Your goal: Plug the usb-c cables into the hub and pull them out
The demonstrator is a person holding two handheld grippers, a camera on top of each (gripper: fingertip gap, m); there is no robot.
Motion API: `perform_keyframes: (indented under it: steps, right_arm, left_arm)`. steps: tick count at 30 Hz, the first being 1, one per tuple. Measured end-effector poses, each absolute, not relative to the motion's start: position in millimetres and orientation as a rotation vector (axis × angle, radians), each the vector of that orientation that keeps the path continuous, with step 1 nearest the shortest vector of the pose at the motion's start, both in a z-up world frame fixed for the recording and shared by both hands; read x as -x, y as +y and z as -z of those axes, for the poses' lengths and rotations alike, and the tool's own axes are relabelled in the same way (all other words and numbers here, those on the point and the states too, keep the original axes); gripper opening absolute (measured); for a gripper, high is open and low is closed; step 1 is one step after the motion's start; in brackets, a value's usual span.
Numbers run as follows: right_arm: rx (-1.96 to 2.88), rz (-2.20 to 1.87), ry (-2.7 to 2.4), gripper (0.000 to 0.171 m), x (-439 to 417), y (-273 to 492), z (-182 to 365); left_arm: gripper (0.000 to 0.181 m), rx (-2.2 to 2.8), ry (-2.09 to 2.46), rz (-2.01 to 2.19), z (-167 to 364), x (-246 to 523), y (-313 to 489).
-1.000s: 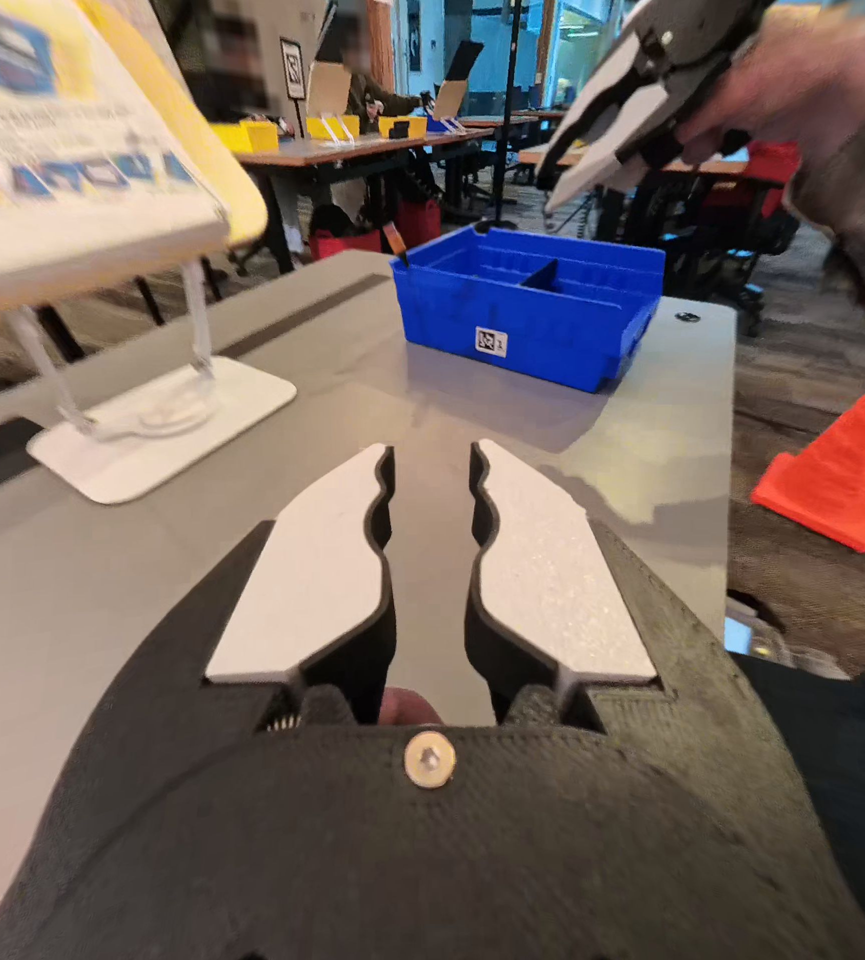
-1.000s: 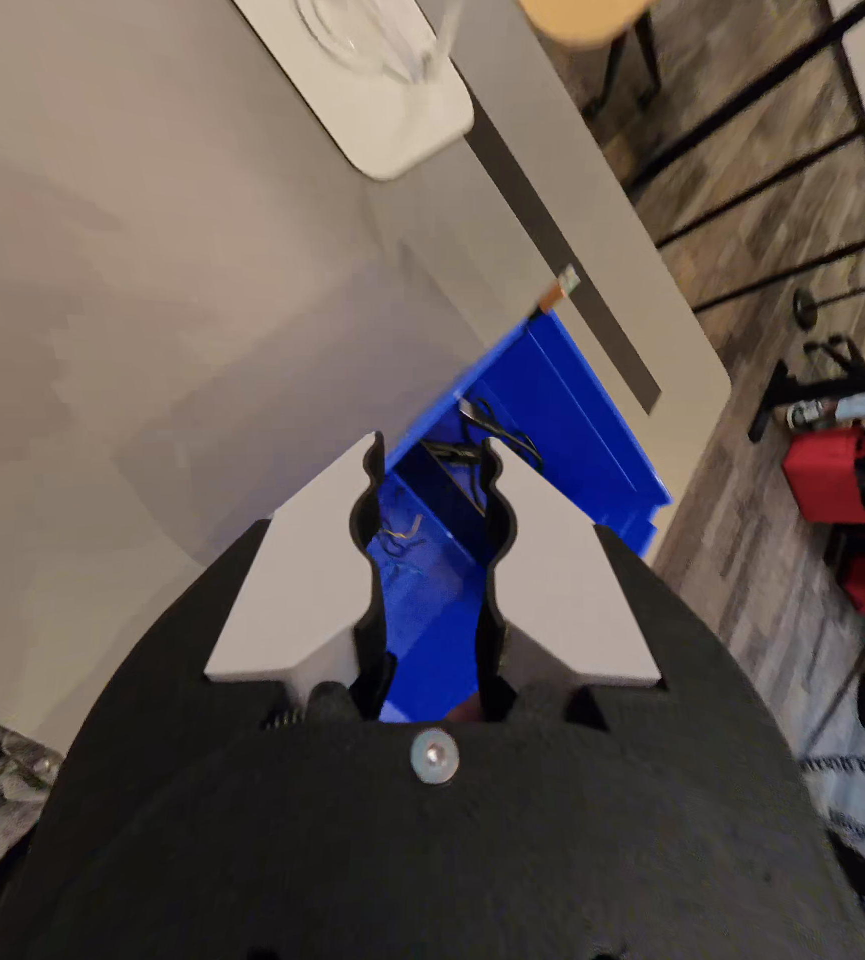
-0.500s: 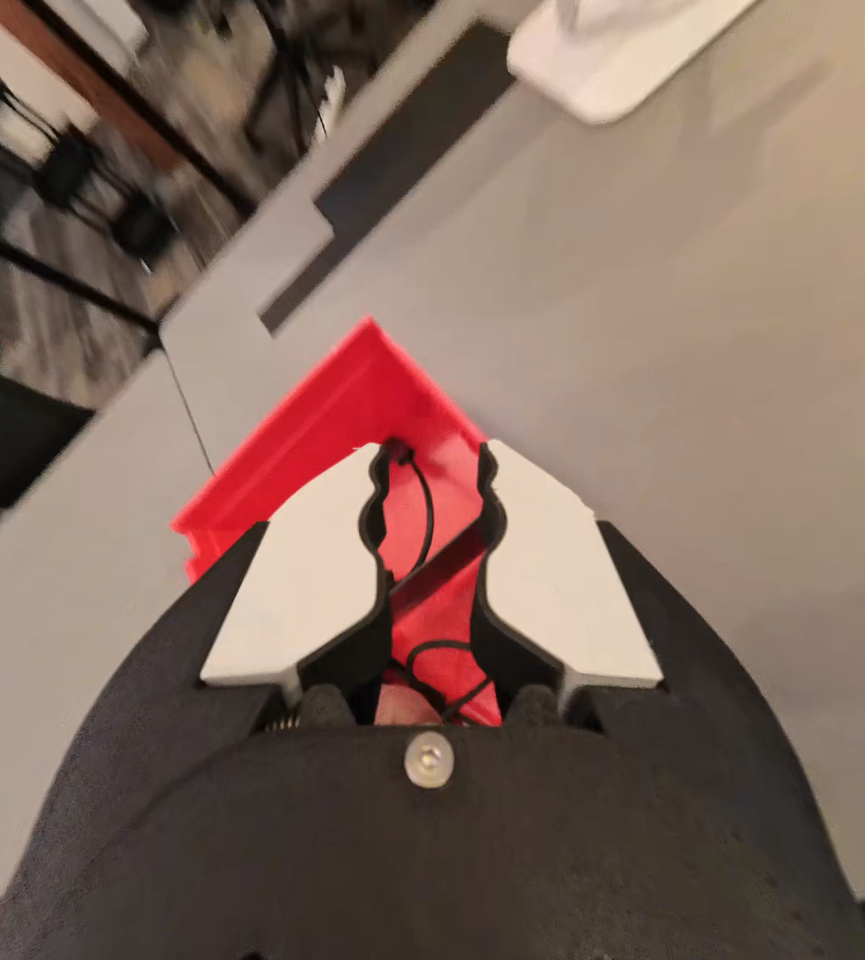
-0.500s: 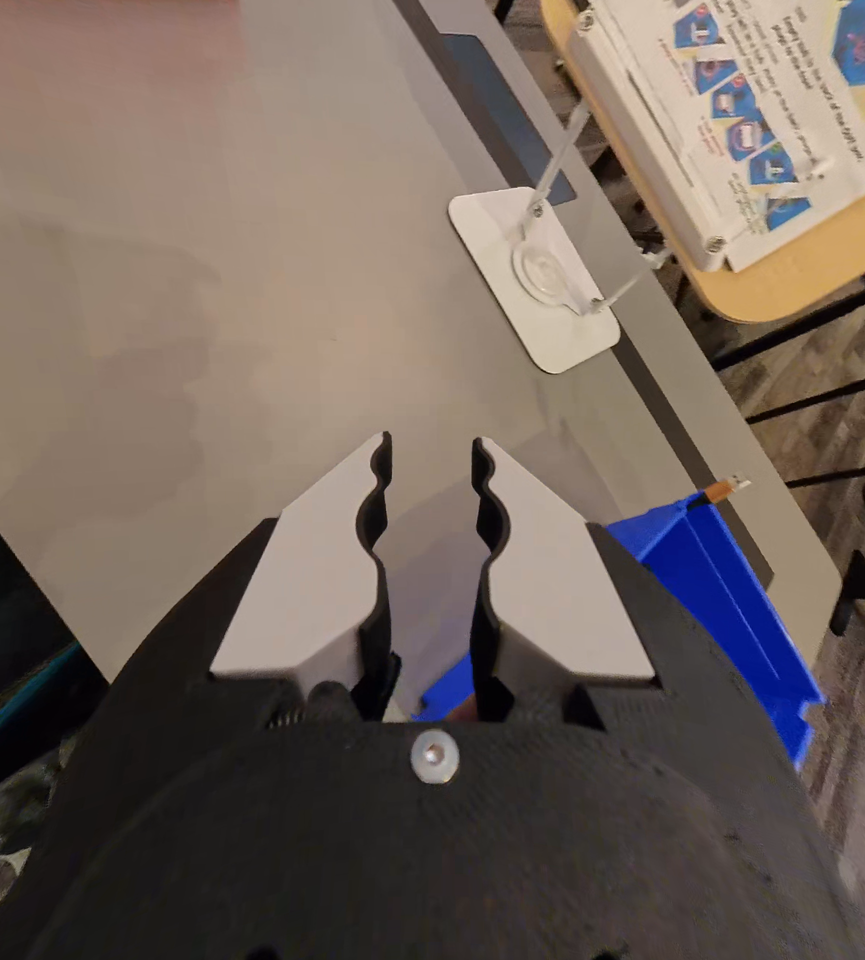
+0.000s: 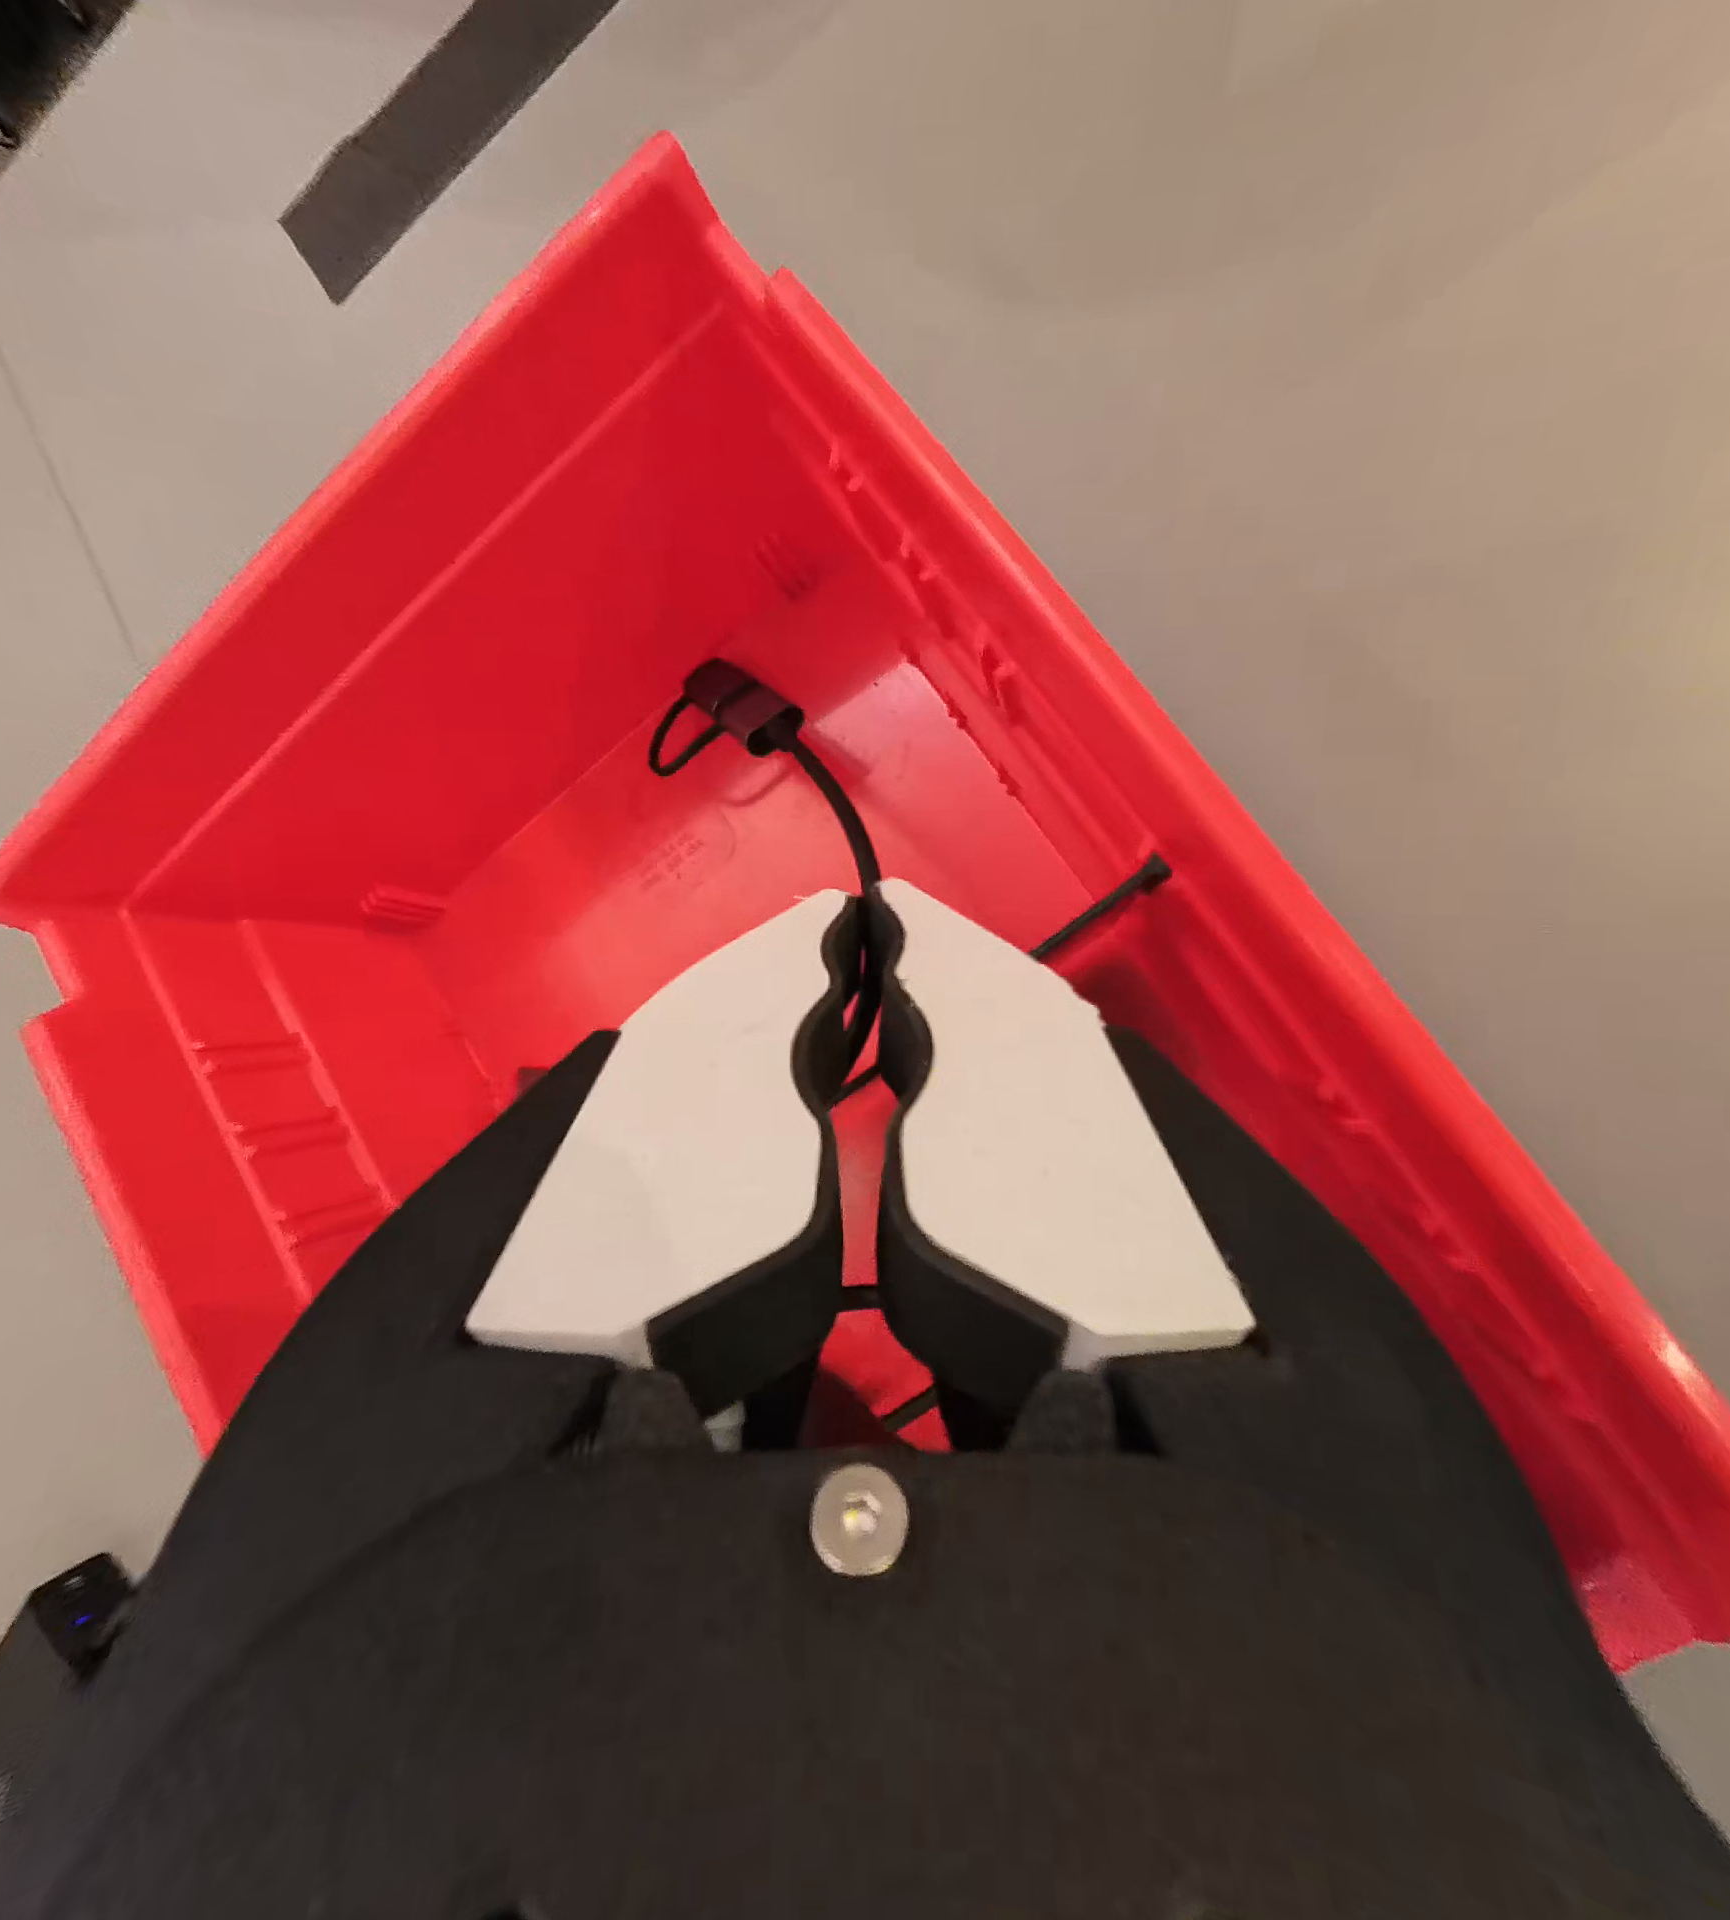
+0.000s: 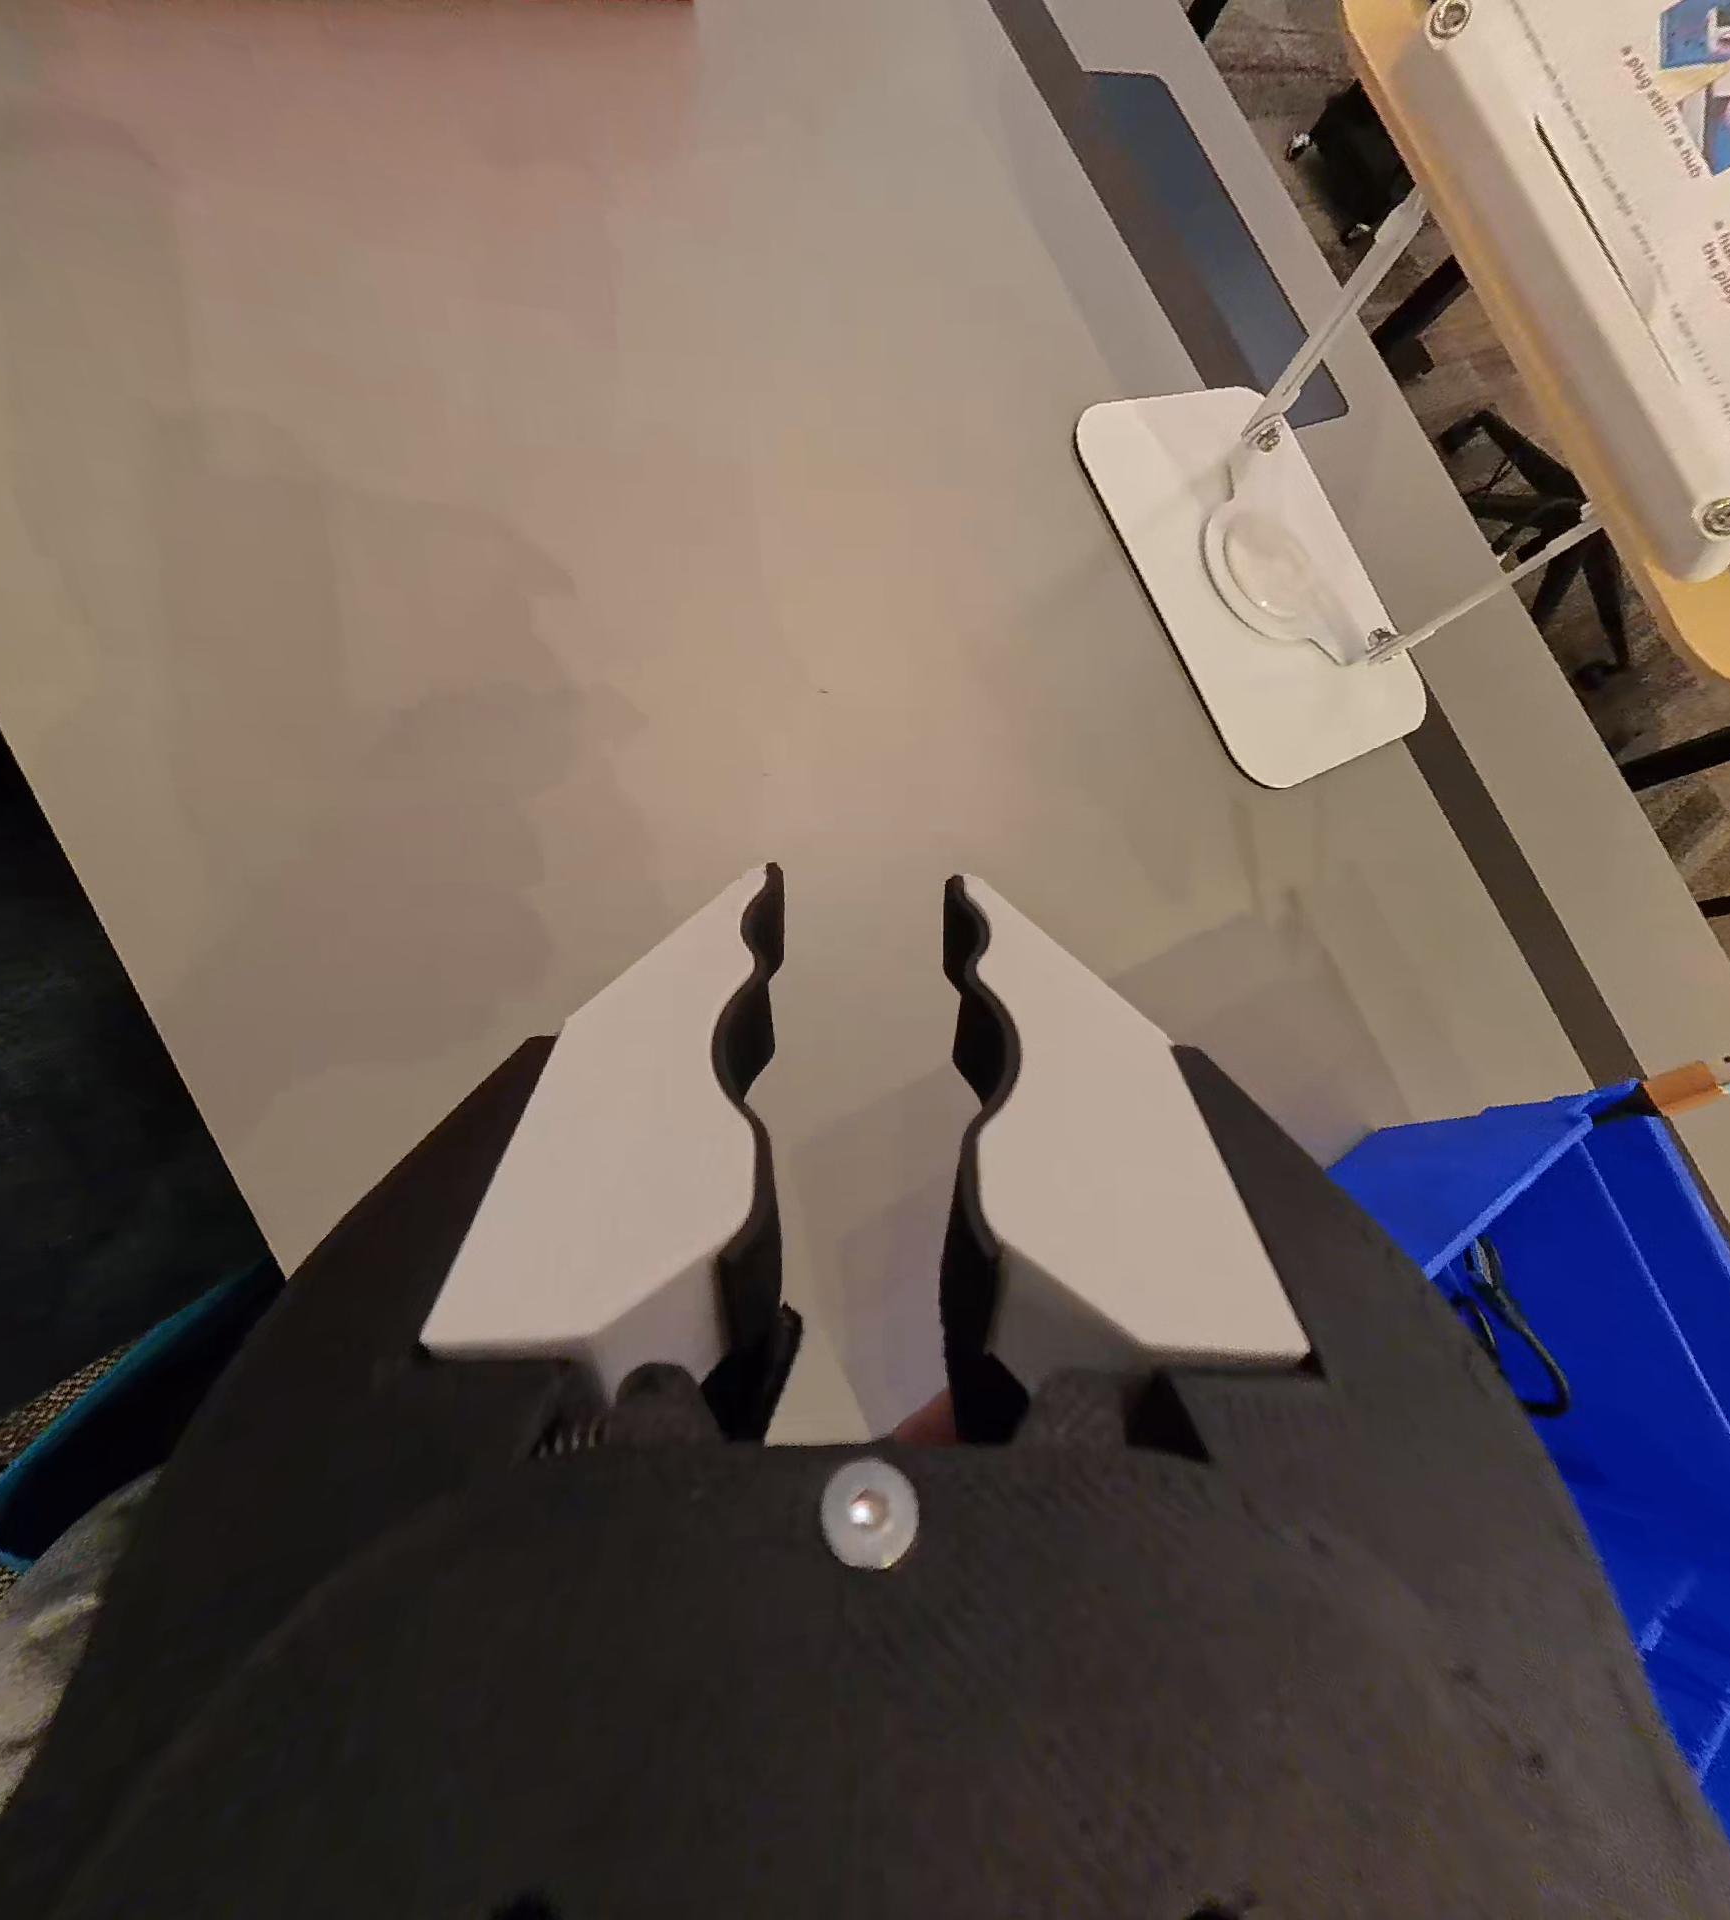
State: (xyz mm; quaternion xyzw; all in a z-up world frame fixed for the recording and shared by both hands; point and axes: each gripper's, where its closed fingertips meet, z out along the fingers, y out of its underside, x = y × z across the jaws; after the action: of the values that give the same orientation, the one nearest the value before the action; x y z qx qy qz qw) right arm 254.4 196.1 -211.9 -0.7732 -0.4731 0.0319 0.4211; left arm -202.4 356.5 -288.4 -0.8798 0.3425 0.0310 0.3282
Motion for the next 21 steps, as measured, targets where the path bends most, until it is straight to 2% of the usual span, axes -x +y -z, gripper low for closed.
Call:
perform_keyframes:
  steps: [2, 5, 8, 12, 13, 17, 21]
  right_arm:
    - [1.933, -0.081, -1.186, 0.028, -254, 195, 210]
    - [1.924, -0.092, -1.196, 0.029, -252, 194, 208]
    - [1.921, -0.097, -1.206, 0.029, -248, 193, 208]
    - [1.917, -0.107, -1.205, 0.029, -245, 191, 208]
    - [1.915, -0.108, -1.206, 0.029, -245, 190, 208]
    - [1.915, -0.107, -1.201, 0.029, -247, 189, 209]
    - [1.905, -0.135, -1.192, 0.029, -244, 189, 209]
  left_arm:
    - [0.000, 2.280, 0.895, -0.129, 281, 205, 360]
    - [0.028, 2.302, 0.880, -0.145, 273, 209, 364]
    - [0.043, 2.426, 0.952, -0.095, 286, 208, 358]
    - [0.021, 2.541, 0.956, 0.032, 302, 203, 360]
    - [0.008, 2.560, 0.963, 0.070, 304, 202, 359]
    - [0.004, 2.505, 0.914, 0.054, 291, 204, 367]
    - [0.003, 2.332, 0.854, 0.002, 249, 203, 369]
